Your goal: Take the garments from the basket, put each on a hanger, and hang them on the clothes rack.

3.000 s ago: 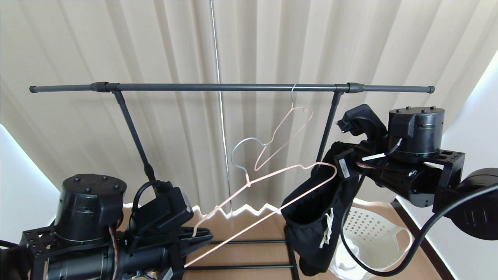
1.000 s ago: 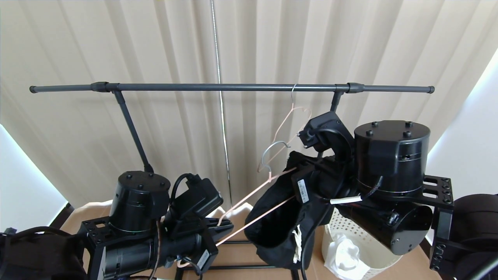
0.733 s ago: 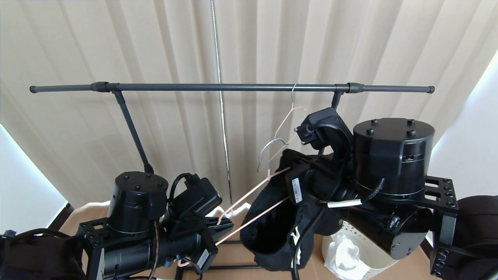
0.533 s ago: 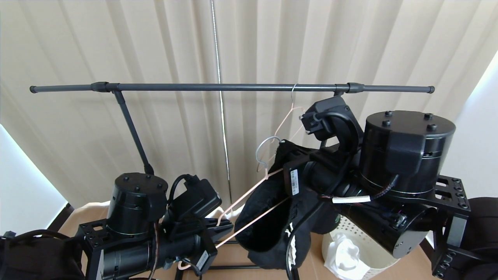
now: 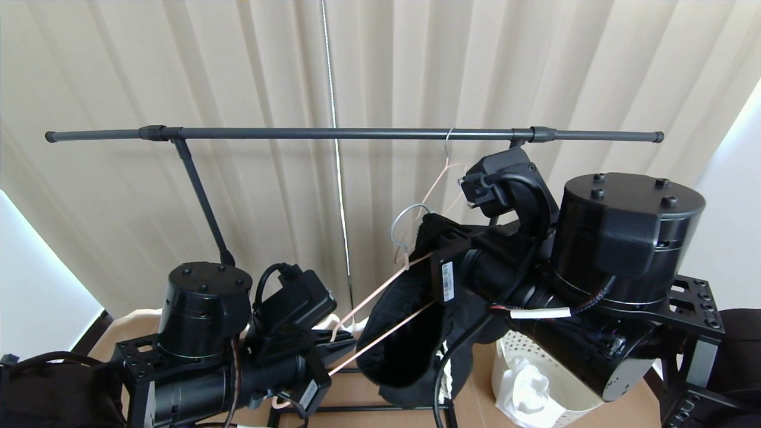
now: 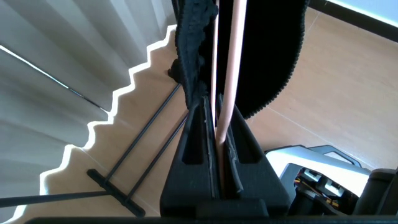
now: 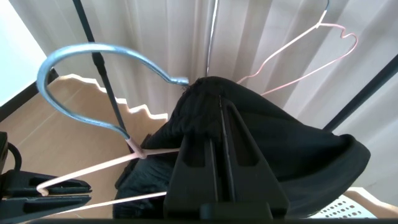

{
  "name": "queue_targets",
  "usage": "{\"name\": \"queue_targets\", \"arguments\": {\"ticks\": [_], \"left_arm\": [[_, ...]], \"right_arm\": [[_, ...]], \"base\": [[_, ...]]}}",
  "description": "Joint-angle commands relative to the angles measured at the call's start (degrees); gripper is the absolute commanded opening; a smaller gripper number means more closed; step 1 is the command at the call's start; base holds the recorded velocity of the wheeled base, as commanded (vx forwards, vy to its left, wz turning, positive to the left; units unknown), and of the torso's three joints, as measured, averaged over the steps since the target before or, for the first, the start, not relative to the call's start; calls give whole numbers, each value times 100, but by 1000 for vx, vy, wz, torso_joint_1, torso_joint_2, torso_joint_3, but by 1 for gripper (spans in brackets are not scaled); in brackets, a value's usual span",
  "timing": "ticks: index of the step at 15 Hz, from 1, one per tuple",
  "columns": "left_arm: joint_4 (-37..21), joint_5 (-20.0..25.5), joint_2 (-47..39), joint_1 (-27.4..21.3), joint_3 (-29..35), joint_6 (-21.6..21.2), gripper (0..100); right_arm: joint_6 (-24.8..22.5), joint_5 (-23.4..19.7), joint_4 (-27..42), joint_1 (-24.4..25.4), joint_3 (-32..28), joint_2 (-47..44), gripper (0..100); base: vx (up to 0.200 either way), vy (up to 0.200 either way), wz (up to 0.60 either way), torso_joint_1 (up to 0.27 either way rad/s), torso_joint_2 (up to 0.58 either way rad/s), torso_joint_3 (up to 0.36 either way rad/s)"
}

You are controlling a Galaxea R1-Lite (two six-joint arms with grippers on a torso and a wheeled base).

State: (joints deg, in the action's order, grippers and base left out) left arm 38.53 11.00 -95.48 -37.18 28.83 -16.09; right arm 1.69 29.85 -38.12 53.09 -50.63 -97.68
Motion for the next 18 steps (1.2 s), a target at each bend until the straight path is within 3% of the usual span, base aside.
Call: {"name": "queue_targets", "arguments": {"ticks": [1,6,7,18], "left_arm": [[5,-1,108,0,0,-8,0],[5,-1,179,-8,-27,1,0],[5,-1,179,-8,-53,-8,0],[14,-1,284,27,-79,133,0]], "right_arm": [[-2,3,-2,61,9,21,0],[24,3,-2,96,18,30,0],[33,3,-2,96,0,39,100],[33,12,-11,-80,-26,92,100]], "base": [[0,0,0,0,0,0],[0,0,0,0,0,0],[0,0,0,0,0,0],[0,0,0,0,0,0]]}}
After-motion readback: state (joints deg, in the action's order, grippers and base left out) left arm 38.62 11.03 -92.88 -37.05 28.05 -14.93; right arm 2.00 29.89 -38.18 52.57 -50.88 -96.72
